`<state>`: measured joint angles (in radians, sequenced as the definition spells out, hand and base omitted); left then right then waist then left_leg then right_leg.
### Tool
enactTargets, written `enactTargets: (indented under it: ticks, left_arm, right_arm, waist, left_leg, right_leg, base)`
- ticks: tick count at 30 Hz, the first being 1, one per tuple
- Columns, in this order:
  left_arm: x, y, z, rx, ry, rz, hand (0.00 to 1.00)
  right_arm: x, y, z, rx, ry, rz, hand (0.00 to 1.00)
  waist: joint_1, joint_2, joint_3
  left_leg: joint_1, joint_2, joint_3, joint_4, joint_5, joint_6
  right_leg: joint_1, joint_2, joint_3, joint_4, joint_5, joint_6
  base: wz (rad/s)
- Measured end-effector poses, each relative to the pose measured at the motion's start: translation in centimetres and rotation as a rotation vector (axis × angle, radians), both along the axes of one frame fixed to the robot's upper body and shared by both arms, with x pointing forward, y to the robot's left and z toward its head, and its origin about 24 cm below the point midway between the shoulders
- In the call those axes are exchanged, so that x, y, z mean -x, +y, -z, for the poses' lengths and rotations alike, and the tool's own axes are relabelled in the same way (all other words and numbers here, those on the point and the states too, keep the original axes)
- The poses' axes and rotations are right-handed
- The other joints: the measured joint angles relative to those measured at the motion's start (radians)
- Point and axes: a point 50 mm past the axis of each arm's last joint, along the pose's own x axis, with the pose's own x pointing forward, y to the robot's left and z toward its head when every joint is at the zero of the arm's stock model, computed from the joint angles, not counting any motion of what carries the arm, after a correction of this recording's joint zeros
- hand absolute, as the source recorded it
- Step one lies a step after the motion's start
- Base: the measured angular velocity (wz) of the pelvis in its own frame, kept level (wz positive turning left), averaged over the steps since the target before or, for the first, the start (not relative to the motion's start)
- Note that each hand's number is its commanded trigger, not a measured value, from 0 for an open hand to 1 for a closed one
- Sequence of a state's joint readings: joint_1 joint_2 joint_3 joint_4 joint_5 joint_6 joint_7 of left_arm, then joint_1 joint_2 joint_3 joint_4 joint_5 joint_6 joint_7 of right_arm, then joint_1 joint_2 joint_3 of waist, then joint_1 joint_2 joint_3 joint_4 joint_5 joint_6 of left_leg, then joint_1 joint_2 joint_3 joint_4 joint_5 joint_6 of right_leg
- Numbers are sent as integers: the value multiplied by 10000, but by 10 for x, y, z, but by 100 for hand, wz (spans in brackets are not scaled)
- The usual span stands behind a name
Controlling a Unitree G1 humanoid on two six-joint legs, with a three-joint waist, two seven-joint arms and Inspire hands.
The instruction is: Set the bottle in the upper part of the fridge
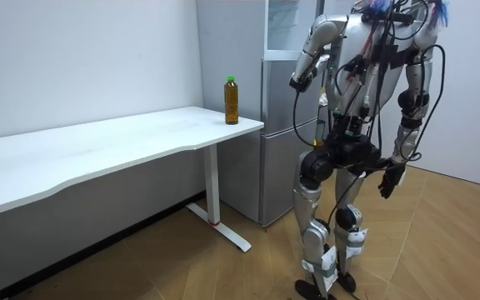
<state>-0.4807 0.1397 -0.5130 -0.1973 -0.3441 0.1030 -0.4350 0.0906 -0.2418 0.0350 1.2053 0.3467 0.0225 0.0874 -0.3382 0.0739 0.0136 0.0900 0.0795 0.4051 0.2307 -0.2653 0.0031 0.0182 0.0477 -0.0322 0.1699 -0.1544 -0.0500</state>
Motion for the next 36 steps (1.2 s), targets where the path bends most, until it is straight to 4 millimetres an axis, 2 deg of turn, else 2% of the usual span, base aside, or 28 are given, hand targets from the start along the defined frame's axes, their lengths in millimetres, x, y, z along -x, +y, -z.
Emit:
enactTargets:
  ticks: [3, 7, 8, 11, 13, 16, 19, 20, 23, 26, 30, 32, 36]
  left_arm:
    - [-1, 6, 6, -80, 186, -324, 0]
    - [1, 16, 10, 90, 353, -758, 0]
    - [3, 21, 8, 244, 295, -996, 0]
    - [9, 30, -2, 631, -293, -1420, 0]
    - [10, 35, -6, 759, -653, -1734, 0]
    - [12, 46, -4, 1126, -554, -2339, 0]
    - [17, 63, -6, 1462, -648, -3106, 0]
    - [18, 69, -9, 1613, -756, -3433, 0]
    - [15, 82, -13, 2016, -953, -4231, 0]
    - [13, 97, -12, 2244, -919, -5081, 0]
    - [13, 121, -12, 2742, -1047, -6545, 0]
    - [18, 137, -13, 2803, -1326, -7588, 0]
    - [27, 163, -24, 3565, -2175, -9235, 0]
  right_arm:
    - [-3, 2, 0, -58, -118, -62, 0]
    - [-10, 5, 0, -132, -286, -103, 0]
    - [-12, 5, 0, -128, -359, -107, 0]
    - [-11, 7, 1, -143, -325, -144, 0]
    - [-13, 12, 2, -149, -348, -245, 0]
    - [-18, 18, 2, -141, -485, -627, 0]
    - [-17, 19, 3, -38, -442, -769, 0]
    - [-15, 20, 3, -37, -370, -820, 0]
    - [-16, 20, 3, 71, -373, -987, 0]
    - [-15, 24, 4, 129, -377, -1037, 0]
    - [-15, 31, 6, 3, -413, -1073, 0]
    - [-13, 32, 7, -42, -379, -1006, 0]
    - [-11, 32, 7, 48, -384, -1287, 0]
  waist:
    - [336, 37, -28]
    - [674, 26, -43]
    - [736, 31, -47]
    - [973, 0, -42]
    - [1277, -36, -62]
    - [1517, -82, -55]
    - [1901, -156, -100]
    - [2023, -227, -141]
    - [2283, -308, -136]
    - [2595, -283, -149]
    - [2692, -262, -161]
    - [2835, -215, -192]
    - [3078, -218, -190]
  left_leg:
    - [-163, -53, -426, 15, 80, -4]
    - [-376, -138, -956, 35, 206, 7]
    - [-426, -220, -1129, 44, 259, 15]
    - [-419, -261, -1661, 52, 316, 12]
    - [-419, -337, -1896, 52, 390, -1]
    - [-479, -409, -2257, 45, 503, -4]
    - [-555, -433, -2478, 53, 540, -29]
    - [-607, -501, -2635, 54, 577, -37]
    - [-608, -585, -3006, 49, 665, -21]
    - [-594, -621, -3245, 64, 685, -7]
    - [-632, -746, -3514, 45, 748, 19]
    - [-627, -787, -3564, 45, 754, 28]
    - [-589, -904, -3602, -7, 787, 81]
  right_leg:
    - [25, -97, -539, 5, -13, -26]
    - [53, -186, -998, -8, -16, -43]
    - [92, -221, -1138, -27, -27, -55]
    - [339, -315, -1657, -40, -134, -76]
    - [369, -335, -1736, -26, -188, -90]
    - [502, -446, -2244, -29, -257, -110]
    - [543, -493, -2574, -19, -331, -133]
    - [583, -501, -2736, -30, -333, -138]
    - [849, -559, -3090, -103, -342, -126]
    - [987, -589, -3279, -177, -366, -91]
    - [1086, -661, -3518, -181, -449, -36]
    - [1145, -739, -3722, -163, -506, -3]
    - [1254, -790, -3838, -157, -552, 67]
  base:
    - [40]
    - [45]
    - [33]
    - [52]
    - [34]
    - [41]
    - [36]
    - [32]
    - [40]
    - [23]
    - [25]
    - [17]
    - [17]
